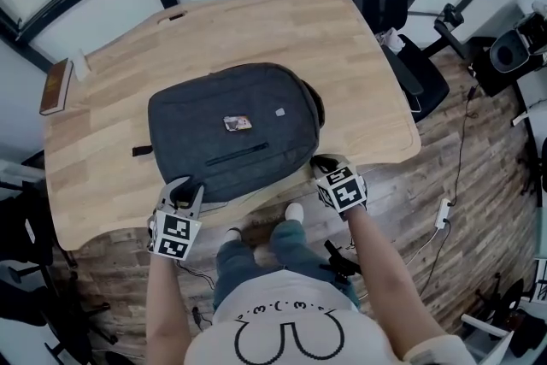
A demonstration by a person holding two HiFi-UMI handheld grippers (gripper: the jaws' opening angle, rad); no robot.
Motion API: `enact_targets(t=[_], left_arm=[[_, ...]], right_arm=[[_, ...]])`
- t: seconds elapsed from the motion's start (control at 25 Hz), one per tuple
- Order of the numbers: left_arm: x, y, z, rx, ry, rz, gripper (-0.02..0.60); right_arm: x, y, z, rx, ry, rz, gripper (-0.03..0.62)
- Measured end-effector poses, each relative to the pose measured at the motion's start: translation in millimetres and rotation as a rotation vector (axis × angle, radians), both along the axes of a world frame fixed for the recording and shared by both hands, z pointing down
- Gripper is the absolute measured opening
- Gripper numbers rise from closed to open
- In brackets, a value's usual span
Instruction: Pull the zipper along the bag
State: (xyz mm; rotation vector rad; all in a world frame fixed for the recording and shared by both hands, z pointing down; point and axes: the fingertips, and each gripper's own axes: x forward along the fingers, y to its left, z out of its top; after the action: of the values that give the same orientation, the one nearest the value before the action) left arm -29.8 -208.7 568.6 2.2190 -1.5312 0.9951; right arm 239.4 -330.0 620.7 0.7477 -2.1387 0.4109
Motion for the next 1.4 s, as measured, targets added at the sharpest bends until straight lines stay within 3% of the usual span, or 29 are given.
enact_targets(t=[0.24, 0.36, 0.44, 0.52, 0.6, 0.76, 0.92, 1.0, 1.2, 1.4], left_arm=[[-22, -13, 5, -0.015, -0.032, -0.011, 0.097], [-41, -28, 4, -0.026, -0.039, -0.08, 0.103], [-57, -36, 3, -0.041, -0.083, -0.132, 0.103], [-66, -41, -6, -0.018, -0.11, -0.144, 0.103], [-64, -41, -18, 0.024, -0.087, -0.115, 0.104], [-46, -30, -31, 0.061, -0.025, -0.005, 0.131], [-16, -3, -20, -0.023, 0.061, 0.178, 0.184], [2, 11, -10, -0.073, 0.068, 0.291, 0.204], [30, 34, 12, -0.14, -0.055, 0.509, 0.212], [45, 40, 24, -0.129, -0.193, 0.656, 0.212]], right_arm=[[-8, 15, 0, -0.016, -0.012, -0.017, 0.06], [-20, 33, 1, -0.04, -0.028, -0.015, 0.058], [-34, 48, 2, -0.06, -0.037, -0.016, 0.058], [-49, 60, 4, -0.078, -0.043, -0.004, 0.058], [-63, 70, 4, -0.094, -0.054, 0.025, 0.058], [-89, 92, 5, -0.116, -0.079, 0.055, 0.058], [-120, 118, 6, -0.134, -0.094, 0.085, 0.058], [-136, 130, 6, -0.14, -0.105, 0.087, 0.06], [-168, 157, 6, -0.154, -0.13, 0.098, 0.058], [-189, 169, 2, -0.172, -0.174, 0.113, 0.058]])
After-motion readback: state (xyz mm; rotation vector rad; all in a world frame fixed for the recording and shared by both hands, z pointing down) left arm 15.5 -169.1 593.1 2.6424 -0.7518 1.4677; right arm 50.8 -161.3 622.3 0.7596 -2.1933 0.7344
